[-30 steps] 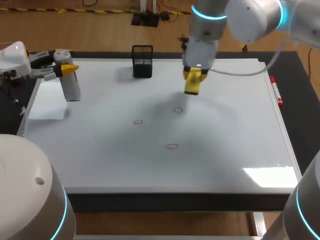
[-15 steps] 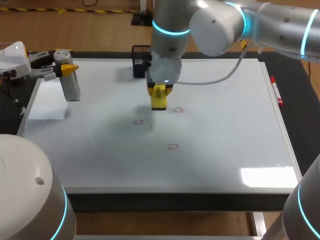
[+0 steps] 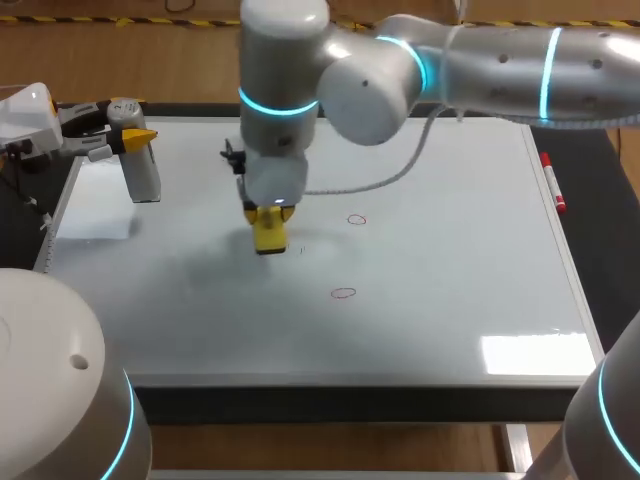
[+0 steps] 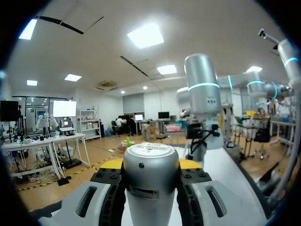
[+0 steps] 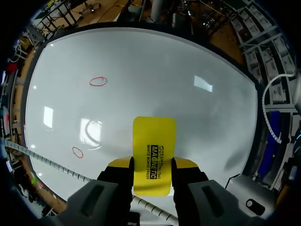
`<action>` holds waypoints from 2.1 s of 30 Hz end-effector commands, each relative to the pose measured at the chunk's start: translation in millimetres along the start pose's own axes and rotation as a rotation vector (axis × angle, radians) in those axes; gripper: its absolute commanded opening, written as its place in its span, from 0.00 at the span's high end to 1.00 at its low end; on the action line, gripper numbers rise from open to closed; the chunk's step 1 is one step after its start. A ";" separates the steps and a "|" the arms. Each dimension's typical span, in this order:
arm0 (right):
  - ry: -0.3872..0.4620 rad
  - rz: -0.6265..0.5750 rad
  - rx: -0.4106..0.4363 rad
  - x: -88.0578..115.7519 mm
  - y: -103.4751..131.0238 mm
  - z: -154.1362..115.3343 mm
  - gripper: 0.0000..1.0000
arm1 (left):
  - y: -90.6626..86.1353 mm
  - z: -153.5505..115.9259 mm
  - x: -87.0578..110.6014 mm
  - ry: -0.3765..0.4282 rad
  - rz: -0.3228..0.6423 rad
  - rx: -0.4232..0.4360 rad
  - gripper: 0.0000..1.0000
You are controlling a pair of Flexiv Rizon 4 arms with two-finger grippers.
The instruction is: Pick up the inspection probe, press it on each red-marked spot on the whiteboard one by one, put down the probe, pick up the eraser, and wipe off all the red marks.
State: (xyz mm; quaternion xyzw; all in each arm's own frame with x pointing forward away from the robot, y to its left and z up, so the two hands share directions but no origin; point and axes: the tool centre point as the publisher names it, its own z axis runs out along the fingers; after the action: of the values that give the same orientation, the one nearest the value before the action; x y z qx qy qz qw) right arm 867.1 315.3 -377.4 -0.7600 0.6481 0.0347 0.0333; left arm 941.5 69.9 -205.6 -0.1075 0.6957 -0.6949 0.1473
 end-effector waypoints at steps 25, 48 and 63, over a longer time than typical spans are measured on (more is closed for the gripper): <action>0.037 0.022 -0.001 -22.9 -1.8 32.6 1.00 | -1.3 -0.4 -0.3 0.002 -0.001 -0.001 1.00; 0.059 0.098 -0.018 16.3 -0.8 41.2 1.00 | -1.3 -0.4 -0.3 0.002 -0.001 -0.001 1.00; 0.081 0.162 -0.024 52.6 0.2 40.3 1.00 | -1.3 -0.4 -0.3 0.002 -0.001 -0.001 1.00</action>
State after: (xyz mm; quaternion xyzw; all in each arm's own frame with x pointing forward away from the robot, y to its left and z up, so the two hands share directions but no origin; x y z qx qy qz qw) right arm 875.7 277.4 -422.1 -0.7056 0.7084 0.0145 -0.0089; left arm 941.5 69.9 -205.6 -0.1075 0.6957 -0.6949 0.1473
